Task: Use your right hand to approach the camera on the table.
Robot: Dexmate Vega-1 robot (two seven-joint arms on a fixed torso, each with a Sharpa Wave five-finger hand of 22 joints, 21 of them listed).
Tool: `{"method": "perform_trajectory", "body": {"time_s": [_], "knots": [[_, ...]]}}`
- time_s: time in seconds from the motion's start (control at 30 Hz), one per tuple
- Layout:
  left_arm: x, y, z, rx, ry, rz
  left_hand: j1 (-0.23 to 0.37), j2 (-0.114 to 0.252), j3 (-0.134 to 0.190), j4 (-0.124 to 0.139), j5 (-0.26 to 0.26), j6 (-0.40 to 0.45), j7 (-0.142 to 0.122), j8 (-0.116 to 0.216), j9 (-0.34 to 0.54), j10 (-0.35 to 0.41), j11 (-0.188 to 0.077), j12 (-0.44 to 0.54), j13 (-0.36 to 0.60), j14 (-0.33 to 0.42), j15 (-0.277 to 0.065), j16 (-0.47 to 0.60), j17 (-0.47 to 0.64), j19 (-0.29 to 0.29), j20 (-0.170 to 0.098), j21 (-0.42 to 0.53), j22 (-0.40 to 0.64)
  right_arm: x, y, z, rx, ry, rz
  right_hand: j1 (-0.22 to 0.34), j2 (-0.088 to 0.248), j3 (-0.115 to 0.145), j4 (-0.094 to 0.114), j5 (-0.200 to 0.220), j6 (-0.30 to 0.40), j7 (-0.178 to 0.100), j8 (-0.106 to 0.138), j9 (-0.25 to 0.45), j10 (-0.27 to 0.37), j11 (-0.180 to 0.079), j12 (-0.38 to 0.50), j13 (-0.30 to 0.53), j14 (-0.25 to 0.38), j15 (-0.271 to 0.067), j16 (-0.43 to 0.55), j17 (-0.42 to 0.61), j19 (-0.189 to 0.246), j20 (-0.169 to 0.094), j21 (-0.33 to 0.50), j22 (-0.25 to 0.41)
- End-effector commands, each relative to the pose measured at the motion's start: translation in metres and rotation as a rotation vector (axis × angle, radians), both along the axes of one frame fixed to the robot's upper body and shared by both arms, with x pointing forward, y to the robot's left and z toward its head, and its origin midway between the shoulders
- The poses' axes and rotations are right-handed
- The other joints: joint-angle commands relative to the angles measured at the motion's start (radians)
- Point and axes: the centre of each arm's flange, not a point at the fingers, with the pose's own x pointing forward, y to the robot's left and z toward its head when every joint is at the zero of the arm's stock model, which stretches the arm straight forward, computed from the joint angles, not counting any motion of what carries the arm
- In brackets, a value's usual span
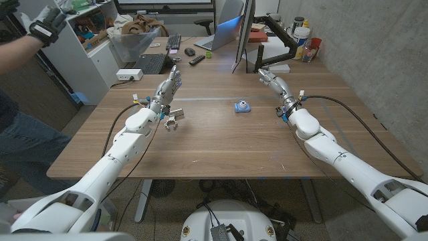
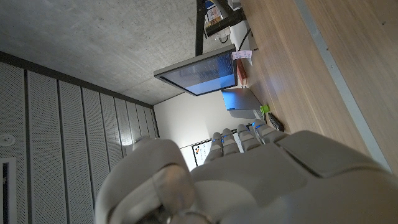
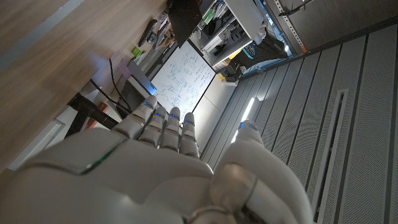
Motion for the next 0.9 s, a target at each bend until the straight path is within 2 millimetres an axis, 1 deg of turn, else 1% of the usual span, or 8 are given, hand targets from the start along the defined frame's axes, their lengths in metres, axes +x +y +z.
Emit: {"method": "perform_trajectory", "body": {"time_s": [0.03,0.23,0.3,0.37,0.53,0.6,0.73,0.9], "knots": [[-0.0010,0.0001,0.0021,0.004,-0.001,0.006,0.012,0.000,-0.004,0.001,-0.004,0.005,-0.002,0.004,0.002,0.003,-0.002,0.004,0.006,-0.003,-0.002,0.004,0.002,-0.009,-0.001,0.005,0.003,0.0006,0.0057,0.0054,-0.027,-0.027,0.004,0.018,-0.001,0.005,-0.009,0.007,0.000,-0.014,-0.002,0.003,0.002,-0.007,-0.002,0.006,0.003,0.004,0.002,0.002,-0.003,-0.005,0.002,0.003],[-0.0013,-0.0012,0.0016,0.006,0.001,0.004,0.012,0.000,-0.004,0.001,-0.005,0.004,-0.002,0.004,0.002,0.003,-0.004,0.004,0.006,-0.002,-0.002,0.004,0.002,-0.010,0.001,0.005,0.003,0.0012,0.0080,0.0059,-0.029,-0.031,0.007,0.023,-0.002,0.007,-0.012,0.007,0.001,-0.018,-0.001,0.004,0.003,-0.008,-0.002,0.006,0.004,0.005,0.003,0.002,-0.006,-0.001,0.001,0.003],[-0.0014,-0.0016,0.0013,0.010,0.001,0.007,0.012,0.000,-0.004,0.001,-0.005,0.005,-0.001,0.004,0.002,0.003,-0.004,0.004,0.006,-0.001,-0.001,0.005,0.002,-0.010,0.001,0.005,0.003,0.0014,0.0083,0.0054,-0.031,-0.035,0.005,0.026,-0.003,0.007,-0.013,0.007,0.000,-0.024,-0.001,0.004,0.005,-0.009,-0.001,0.006,0.004,0.005,0.003,0.003,-0.007,-0.001,0.001,0.003],[-0.0014,-0.0021,0.0012,0.019,0.003,0.008,0.012,0.000,-0.004,0.001,-0.005,0.006,0.000,0.004,0.002,0.004,-0.002,0.004,0.006,0.001,0.000,0.005,0.002,-0.010,-0.002,0.005,0.003,0.0016,0.0084,0.0050,-0.039,-0.038,0.002,0.029,-0.005,0.008,-0.015,0.007,-0.001,-0.040,-0.002,0.004,0.012,-0.012,0.002,0.006,0.004,0.005,0.003,0.003,-0.006,0.000,0.002,0.003],[-0.0014,-0.0023,0.0008,0.015,0.003,0.007,0.013,0.000,-0.004,0.001,-0.005,0.006,-0.001,0.004,0.002,0.004,-0.003,0.004,0.006,0.000,0.001,0.005,0.002,-0.010,-0.003,0.006,0.003,0.0020,0.0088,0.0039,-0.041,-0.047,-0.006,0.032,-0.008,0.007,-0.017,0.007,0.004,-0.055,0.000,0.004,0.014,-0.015,0.002,0.006,0.007,0.007,0.004,0.003,-0.007,0.004,0.002,0.003],[-0.0013,-0.0023,0.0006,0.015,0.004,0.007,0.013,0.000,-0.004,0.001,-0.005,0.007,-0.002,0.004,0.002,0.004,-0.002,0.004,0.006,0.000,0.000,0.005,0.002,-0.011,-0.002,0.006,0.003,0.0021,0.0090,0.0033,-0.038,-0.050,-0.003,0.033,-0.011,0.007,-0.017,0.007,0.007,-0.058,0.001,0.004,0.007,-0.031,-0.001,0.006,0.009,0.008,0.005,0.004,-0.003,0.009,0.004,0.003],[-0.0014,-0.0023,0.0005,0.019,0.003,0.006,0.013,0.000,-0.004,0.001,-0.006,0.007,-0.003,0.004,0.002,0.004,-0.004,0.004,0.006,0.001,-0.002,0.005,0.002,-0.011,-0.001,0.006,0.003,0.0017,0.0102,0.0030,-0.046,-0.066,-0.006,0.035,-0.013,0.007,-0.018,0.007,0.010,-0.064,0.002,0.004,0.004,-0.037,-0.003,0.006,0.017,0.019,0.007,0.005,0.000,0.022,0.006,0.003],[-0.0016,-0.0009,0.0004,0.018,0.002,0.007,0.013,0.001,-0.005,0.001,-0.006,0.009,-0.005,0.004,0.002,0.006,-0.008,0.004,0.006,0.002,-0.006,0.005,0.002,-0.011,-0.001,0.006,0.003,0.0006,0.0140,0.0055,-0.074,-0.087,-0.022,0.038,-0.014,0.007,-0.018,0.007,0.016,-0.072,0.003,0.004,0.005,-0.040,-0.003,0.006,0.018,0.022,0.007,0.005,0.001,0.024,0.006,0.003]]}}
